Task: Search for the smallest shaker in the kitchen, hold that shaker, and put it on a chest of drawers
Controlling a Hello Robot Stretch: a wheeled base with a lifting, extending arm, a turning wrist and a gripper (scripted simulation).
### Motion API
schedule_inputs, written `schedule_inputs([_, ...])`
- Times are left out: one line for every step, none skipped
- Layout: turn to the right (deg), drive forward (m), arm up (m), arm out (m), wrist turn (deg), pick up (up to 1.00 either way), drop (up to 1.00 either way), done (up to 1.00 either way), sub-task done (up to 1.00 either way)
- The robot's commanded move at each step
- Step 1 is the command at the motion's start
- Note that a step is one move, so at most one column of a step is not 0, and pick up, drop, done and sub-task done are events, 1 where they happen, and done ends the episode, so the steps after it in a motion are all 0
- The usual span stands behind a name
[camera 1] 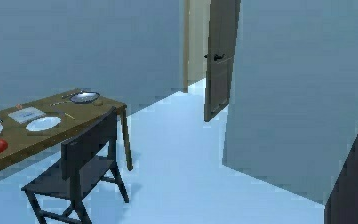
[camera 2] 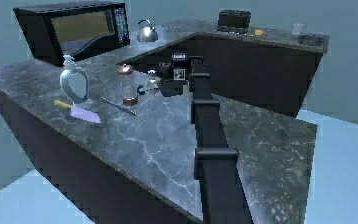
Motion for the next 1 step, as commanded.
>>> schedule_inputs([0.0, 0.00, 0.06, 0.00, 0.0, 0.00, 0.00, 0.00, 0.00])
